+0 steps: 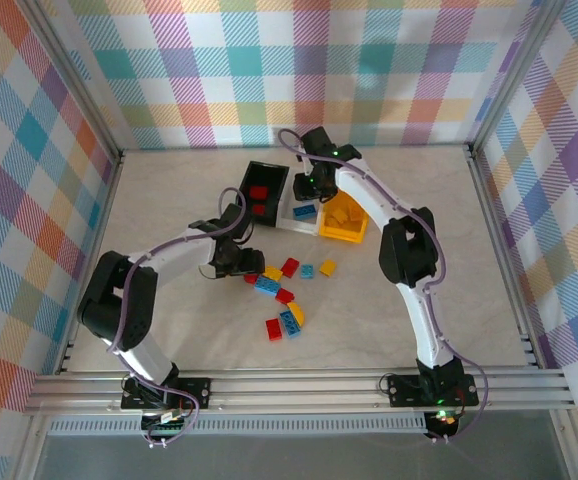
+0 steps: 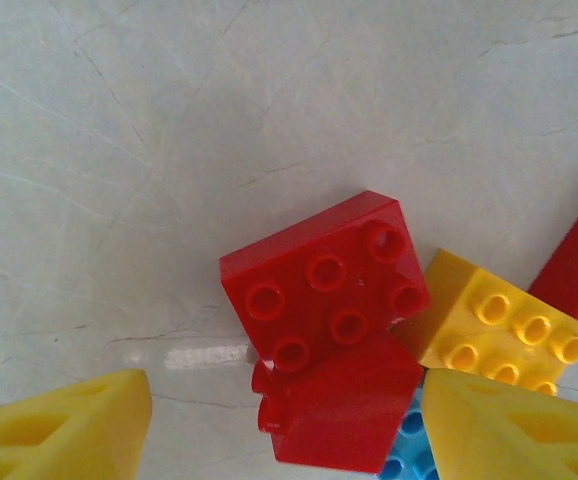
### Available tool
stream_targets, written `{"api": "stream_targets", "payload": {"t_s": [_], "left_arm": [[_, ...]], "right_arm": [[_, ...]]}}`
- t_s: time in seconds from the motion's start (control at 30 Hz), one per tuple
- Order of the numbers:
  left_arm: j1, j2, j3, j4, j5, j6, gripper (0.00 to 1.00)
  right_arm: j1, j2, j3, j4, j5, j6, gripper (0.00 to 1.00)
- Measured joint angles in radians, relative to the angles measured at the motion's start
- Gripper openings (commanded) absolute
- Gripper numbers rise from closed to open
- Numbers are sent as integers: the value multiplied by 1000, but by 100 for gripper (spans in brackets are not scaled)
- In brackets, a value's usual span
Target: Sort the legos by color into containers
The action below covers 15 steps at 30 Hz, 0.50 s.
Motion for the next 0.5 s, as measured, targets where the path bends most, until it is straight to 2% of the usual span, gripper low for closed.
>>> {"api": "stream_targets", "payload": {"t_s": [0.17, 0.23, 0.33, 0.5], "left_arm": [[-3, 35, 20, 35, 15, 1, 66], [-3, 63, 23, 45, 13, 3, 64], [-3, 85, 23, 49, 13, 3, 62], [-3, 88, 23, 47, -1, 4, 54]], "right_arm": [[0, 3, 5, -9, -16, -3, 39], [0, 3, 7, -10, -21, -4, 45], [0, 3, 7, -10, -26, -7, 64], [0, 3, 6, -9, -29, -11, 66]]}}
